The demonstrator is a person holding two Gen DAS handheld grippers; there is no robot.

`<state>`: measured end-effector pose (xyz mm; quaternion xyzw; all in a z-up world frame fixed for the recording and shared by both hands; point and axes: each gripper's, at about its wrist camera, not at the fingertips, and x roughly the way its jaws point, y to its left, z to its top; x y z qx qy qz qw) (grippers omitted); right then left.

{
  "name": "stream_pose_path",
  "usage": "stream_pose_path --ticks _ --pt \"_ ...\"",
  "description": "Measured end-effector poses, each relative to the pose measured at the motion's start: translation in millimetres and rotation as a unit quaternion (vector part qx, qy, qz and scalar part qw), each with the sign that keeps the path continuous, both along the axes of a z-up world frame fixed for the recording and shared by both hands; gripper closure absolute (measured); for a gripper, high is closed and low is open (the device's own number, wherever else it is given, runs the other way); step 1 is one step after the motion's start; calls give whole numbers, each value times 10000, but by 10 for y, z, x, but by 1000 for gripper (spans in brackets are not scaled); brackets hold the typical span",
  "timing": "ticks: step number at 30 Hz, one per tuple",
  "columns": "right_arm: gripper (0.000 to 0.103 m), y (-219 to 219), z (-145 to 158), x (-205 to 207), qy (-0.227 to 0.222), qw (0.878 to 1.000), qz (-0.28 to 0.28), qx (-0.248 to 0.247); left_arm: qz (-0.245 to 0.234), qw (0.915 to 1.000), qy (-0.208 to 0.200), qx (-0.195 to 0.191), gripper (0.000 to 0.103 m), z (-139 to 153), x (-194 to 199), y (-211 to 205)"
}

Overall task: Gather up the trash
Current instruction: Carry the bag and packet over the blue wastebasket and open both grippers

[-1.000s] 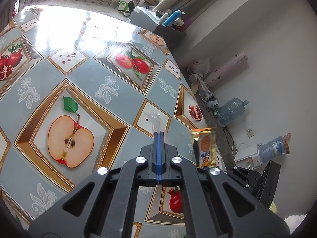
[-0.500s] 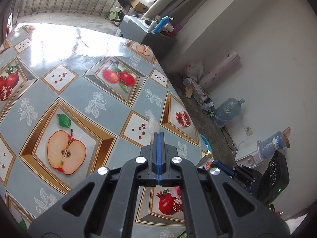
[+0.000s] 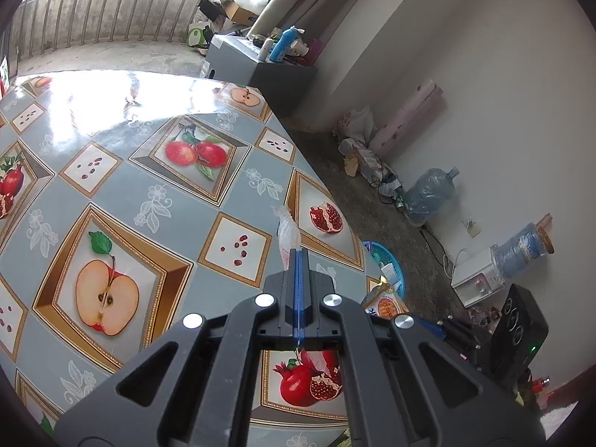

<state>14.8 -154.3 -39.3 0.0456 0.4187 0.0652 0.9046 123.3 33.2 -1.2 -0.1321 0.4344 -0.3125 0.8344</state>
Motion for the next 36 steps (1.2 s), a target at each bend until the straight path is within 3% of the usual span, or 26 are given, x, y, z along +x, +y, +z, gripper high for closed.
stream_pose_path --ticks 1,4,6,8,11,17,22,27,31,36 --pt "57 69 -87 -1 108 9998 66 -170 -4 10000 -1 7 103 1 -6 -8" --pt "56 187 -349 24 428 9963 93 -737 -19 10000 -17 25 103 18 -19 -21" --pt "56 182 -390 7 333 9964 16 -779 -28 10000 -43 48 103 32 -27 -29" --pt "82 114 -378 24 335 9968 -192 -704 -38 10000 -61 68 103 41 -31 -41" --pt "95 -25 -374 30 339 9982 -361 -342 -66 9999 -79 105 103 59 -38 -84" --pt "99 -450 -219 -101 -107 9926 -881 834 -387 9988 -242 186 103 207 -10 -352" --pt "99 -1088 37 -445 -926 9658 -1681 1744 -958 9948 -305 185 103 409 114 -874" --pt "99 -1763 189 -868 -1543 9351 -2643 1788 -1747 9839 -371 51 103 594 223 -1654" --pt "99 -2238 137 -1046 -1594 9175 -3332 1473 -2379 9706 -376 20 103 583 351 -2436" --pt "99 -2838 -264 -970 -1277 8943 -4078 1326 -2947 9545 -180 418 103 129 578 -3562"
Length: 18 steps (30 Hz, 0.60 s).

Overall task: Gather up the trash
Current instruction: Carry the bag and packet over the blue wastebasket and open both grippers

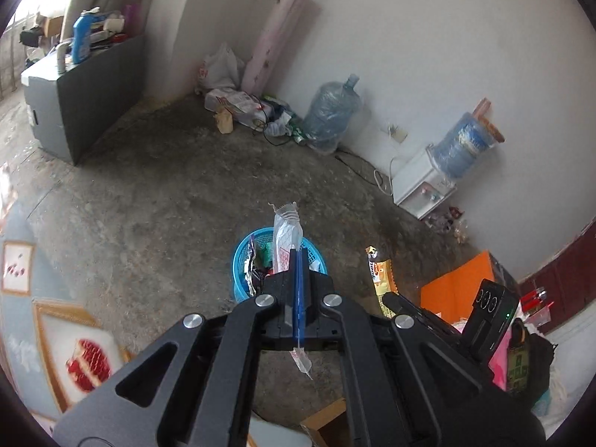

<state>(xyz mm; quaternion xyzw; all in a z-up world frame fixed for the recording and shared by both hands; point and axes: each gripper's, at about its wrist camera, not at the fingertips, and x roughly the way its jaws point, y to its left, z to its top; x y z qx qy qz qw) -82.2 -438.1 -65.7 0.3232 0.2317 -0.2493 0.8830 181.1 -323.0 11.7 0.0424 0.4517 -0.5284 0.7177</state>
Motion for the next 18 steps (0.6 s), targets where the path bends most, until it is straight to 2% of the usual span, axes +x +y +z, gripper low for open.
stream_pose_path --ticks 3,6,8,11,13,15,16,18 --pt "99 -375 -462 156 343 9983 -324 329 -418 9981 38 455 103 -497 104 -709" --pt "99 -626 -1001 424 810 9943 -451 532 -776 9909 153 1090 103 -1161 194 -1352" --pt "99 -776 -1400 610 992 9901 -466 876 -993 9830 9 1547 103 -1609 203 -1716" --pt "99 -983 -1928 899 1409 9829 -395 1116 -1351 9679 144 2116 103 -2334 220 -2167" --pt "99 -1120 -2293 984 1594 9739 -469 1544 -1310 9585 321 2513 103 -2782 324 -2318" --pt "99 -1208 -2552 1052 1749 9690 -466 1680 -1204 9512 493 2796 103 -3126 400 -2418" --pt "99 -1254 -2642 1067 1635 9682 -425 1844 -1138 9509 477 2840 103 -3248 443 -2440" --pt "100 -1325 -2695 1103 1498 9682 -427 1960 -1087 9497 188 2931 103 -3420 458 -2432"
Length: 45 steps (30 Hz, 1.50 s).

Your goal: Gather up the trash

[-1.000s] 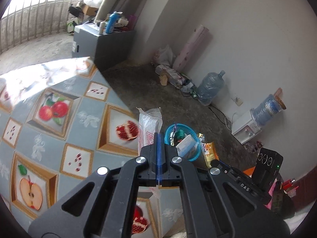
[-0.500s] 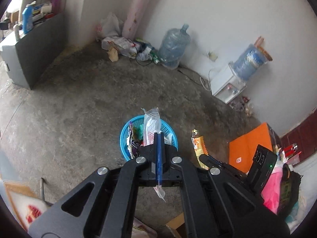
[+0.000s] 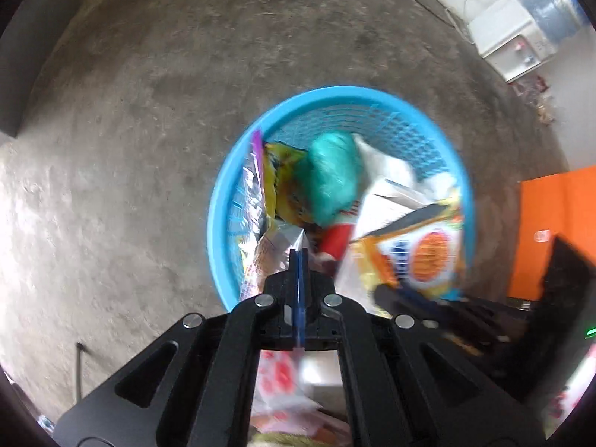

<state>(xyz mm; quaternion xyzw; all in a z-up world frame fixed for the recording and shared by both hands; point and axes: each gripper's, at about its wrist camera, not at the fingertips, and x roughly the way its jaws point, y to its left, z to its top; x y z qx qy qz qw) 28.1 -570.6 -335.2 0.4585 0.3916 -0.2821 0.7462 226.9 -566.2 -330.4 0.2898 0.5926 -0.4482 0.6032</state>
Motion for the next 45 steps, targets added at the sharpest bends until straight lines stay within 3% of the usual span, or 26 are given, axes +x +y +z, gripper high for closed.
stream_pose_path --ticks 3,8,11,13,15,18,19,26,32,38,40,45 --pt "100 -98 -35 90 42 10000 -29 -12 22 9998 30 213 97 -242 29 37" --pt "101 -227 -84 202 164 9998 -84 -13 475 9979 414 135 93 -348 242 74" --pt "97 -390 -9 243 50 9997 -209 91 735 9950 675 -45 72 -198 319 68" --pt "91 -414 67 155 -82 9994 -261 228 840 9945 578 -236 55 -26 316 57" --pt "89 -409 170 96 -155 9993 -232 247 789 9951 312 -498 49 186 254 37" --pt "80 -373 331 49 -152 9997 -144 153 703 9946 276 -709 47 485 192 52" --pt "71 -369 386 25 -148 9997 -169 126 722 9941 273 -758 47 594 173 71" --pt "60 -325 832 -207 -363 9987 -336 -141 808 9852 -28 -1511 42 1588 98 379" --pt "59 -252 1314 -512 -647 9958 -463 -452 968 9624 -639 -2458 33 2609 -91 1232" --pt "58 245 2145 -893 -915 9884 -247 -1186 1454 9259 -1285 -3241 18 3447 -470 2567" --pt "47 584 2458 -940 -798 9841 18 -1586 1774 9136 -1602 -3290 12 3666 -625 3080" --pt "17 1736 3153 -996 -496 9599 783 -2646 2615 8961 -1957 -3004 9 3888 -1029 4129"
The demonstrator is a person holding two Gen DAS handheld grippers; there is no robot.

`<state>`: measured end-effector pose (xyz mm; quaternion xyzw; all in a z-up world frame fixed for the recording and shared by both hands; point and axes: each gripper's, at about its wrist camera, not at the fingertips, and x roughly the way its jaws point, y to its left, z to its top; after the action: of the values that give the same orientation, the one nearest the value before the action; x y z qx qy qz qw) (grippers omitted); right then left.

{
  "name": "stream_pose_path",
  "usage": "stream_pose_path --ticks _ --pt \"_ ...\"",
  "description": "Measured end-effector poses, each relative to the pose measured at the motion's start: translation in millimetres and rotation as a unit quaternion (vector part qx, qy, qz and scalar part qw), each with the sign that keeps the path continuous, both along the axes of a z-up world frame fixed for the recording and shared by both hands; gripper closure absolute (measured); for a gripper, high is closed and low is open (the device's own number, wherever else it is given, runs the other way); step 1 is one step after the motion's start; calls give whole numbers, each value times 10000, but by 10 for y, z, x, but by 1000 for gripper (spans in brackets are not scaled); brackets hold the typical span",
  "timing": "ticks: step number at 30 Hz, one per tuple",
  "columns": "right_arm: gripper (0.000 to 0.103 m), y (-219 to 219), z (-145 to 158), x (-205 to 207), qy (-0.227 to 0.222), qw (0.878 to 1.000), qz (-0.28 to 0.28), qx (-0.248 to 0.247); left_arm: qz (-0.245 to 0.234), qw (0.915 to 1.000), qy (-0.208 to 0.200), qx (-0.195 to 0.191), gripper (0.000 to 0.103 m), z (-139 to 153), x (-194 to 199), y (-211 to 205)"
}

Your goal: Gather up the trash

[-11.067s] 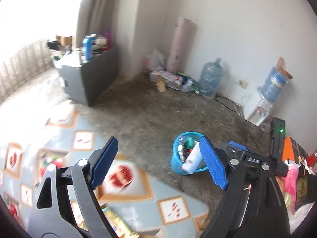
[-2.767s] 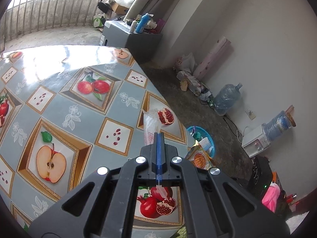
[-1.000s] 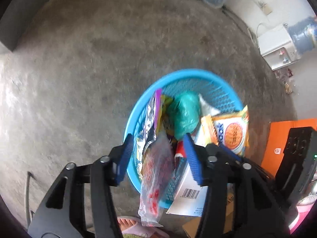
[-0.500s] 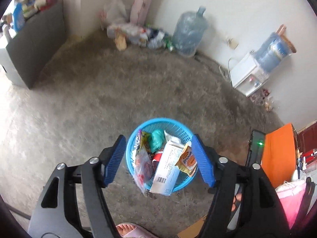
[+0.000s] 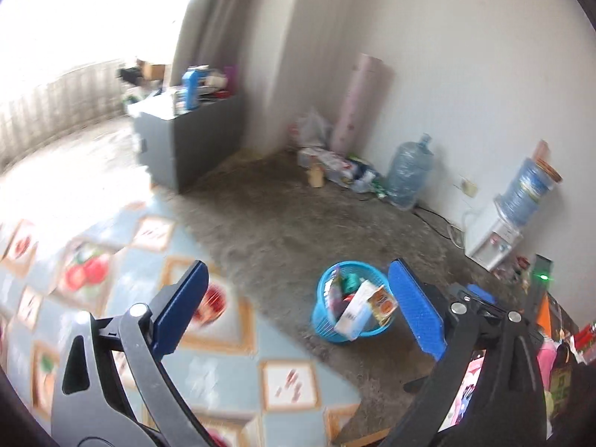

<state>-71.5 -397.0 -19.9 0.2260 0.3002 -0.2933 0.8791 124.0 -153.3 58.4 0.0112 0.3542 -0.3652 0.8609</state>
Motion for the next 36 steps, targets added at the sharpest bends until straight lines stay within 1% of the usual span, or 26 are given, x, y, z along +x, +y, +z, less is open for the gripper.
stream_pose_path --ticks 2,3,5,8,10,12,13,14,15,16,17,18,20,23,25,28,36 --pt "9 469 178 -19 42 9992 181 -356 459 9989 68 71 9 -7 -153 370" --pt "7 688 251 -30 47 9984 321 -473 729 9973 56 111 9 -15 -210 518" --pt "6 1085 344 -26 99 9953 669 -688 1336 9906 -76 289 9 -57 -356 816" --pt "6 1592 426 18 365 9880 1073 -1050 1815 9808 -232 682 9 -115 -537 1081" --pt "6 1882 440 68 478 9823 1277 -1287 2086 9750 -166 742 9 -161 -576 1225" --pt "6 2092 419 115 663 9758 1451 -1498 2395 9687 -67 643 9 -190 -643 1340" --pt "6 2159 412 148 700 9758 1475 -1453 2530 9656 -91 596 9 -197 -664 1409" --pt "6 2190 388 162 710 9775 1501 -1302 2707 9606 -136 613 9 -198 -700 1483" --pt "6 2214 366 179 737 9788 1523 -1156 2886 9548 -104 706 9 -232 -705 1492" --pt "6 2241 334 194 801 9795 1515 -1056 2926 9531 -16 770 9 -269 -700 1519" --pt "6 2246 283 214 924 9792 1502 -1002 2900 9533 99 835 9 -350 -703 1510" --pt "6 2245 213 233 1098 9773 1506 -1005 2865 9531 262 937 9 -417 -683 1497" --pt "6 2255 106 262 1463 9719 1425 -1174 2830 9518 485 1074 9 -559 -767 1481" --pt "6 2196 -32 235 1746 9679 1383 -1165 2757 9503 705 1265 9 -741 -826 1445" --pt "6 2175 -63 240 1845 9661 1334 -1216 2690 9501 761 1382 9 -812 -823 1414" --pt "6 2145 -83 268 2019 9603 1247 -1468 2680 9488 753 1492 9 -840 -809 1395" --pt "6 1988 -110 293 2177 9592 1066 -1454 2638 9468 784 1671 9 -909 -783 1353"
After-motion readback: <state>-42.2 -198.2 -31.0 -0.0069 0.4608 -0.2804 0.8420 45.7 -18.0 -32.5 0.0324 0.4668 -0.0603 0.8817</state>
